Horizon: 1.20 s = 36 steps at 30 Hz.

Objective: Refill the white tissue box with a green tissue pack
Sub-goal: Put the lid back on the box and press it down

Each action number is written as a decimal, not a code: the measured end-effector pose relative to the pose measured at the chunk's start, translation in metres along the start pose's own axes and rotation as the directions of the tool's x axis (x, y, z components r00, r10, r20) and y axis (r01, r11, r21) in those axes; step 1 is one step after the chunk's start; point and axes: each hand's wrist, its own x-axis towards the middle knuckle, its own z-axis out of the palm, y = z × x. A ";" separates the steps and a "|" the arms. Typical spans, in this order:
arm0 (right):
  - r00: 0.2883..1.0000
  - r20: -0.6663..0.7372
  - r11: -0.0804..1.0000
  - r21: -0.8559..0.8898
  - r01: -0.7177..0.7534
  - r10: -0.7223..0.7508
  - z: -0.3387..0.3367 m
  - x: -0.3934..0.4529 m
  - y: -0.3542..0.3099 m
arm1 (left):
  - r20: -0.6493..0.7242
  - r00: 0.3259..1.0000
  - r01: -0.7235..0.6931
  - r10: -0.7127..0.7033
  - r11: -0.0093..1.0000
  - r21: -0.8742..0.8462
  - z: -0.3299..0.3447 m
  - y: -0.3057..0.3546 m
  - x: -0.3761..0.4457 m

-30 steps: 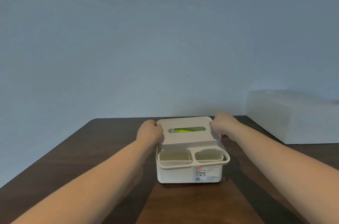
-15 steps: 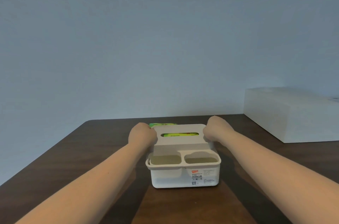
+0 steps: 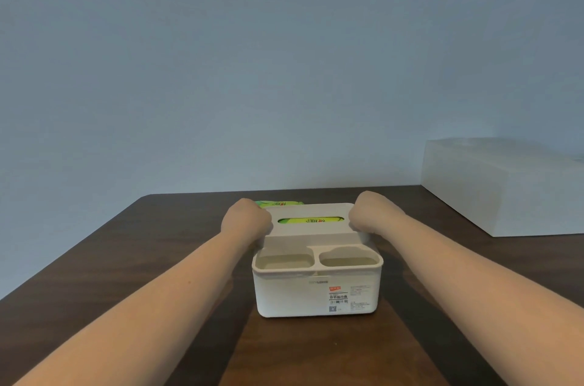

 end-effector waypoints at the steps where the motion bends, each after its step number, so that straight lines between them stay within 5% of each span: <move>1: 1.000 0.005 1.000 -0.025 0.015 -0.015 0.002 0.003 0.000 | 0.012 1.000 -0.005 0.005 1.000 0.017 0.000 0.001 0.001; 9: 0.989 -0.054 0.990 0.007 0.137 -0.137 0.007 0.013 0.002 | 0.008 1.000 -0.029 0.029 1.000 0.007 0.003 -0.001 0.004; 15: 0.992 -0.091 0.996 -0.005 0.089 -0.089 0.008 0.010 0.002 | -0.007 1.000 0.004 -0.005 0.996 -0.094 0.002 -0.004 -0.008; 25: 0.953 -0.238 0.928 0.276 0.251 -0.187 0.030 -0.032 0.036 | 0.040 0.988 -0.134 0.151 0.951 -0.278 0.005 -0.036 -0.068; 29: 0.948 -0.182 0.892 0.331 0.309 -0.261 0.034 -0.058 0.048 | 0.080 0.982 -0.141 0.172 0.944 -0.297 0.005 -0.047 -0.083; 36: 0.975 0.036 0.887 0.423 0.184 -0.219 0.034 -0.078 0.059 | 0.063 0.995 -0.045 0.071 0.937 -0.347 0.004 -0.044 -0.089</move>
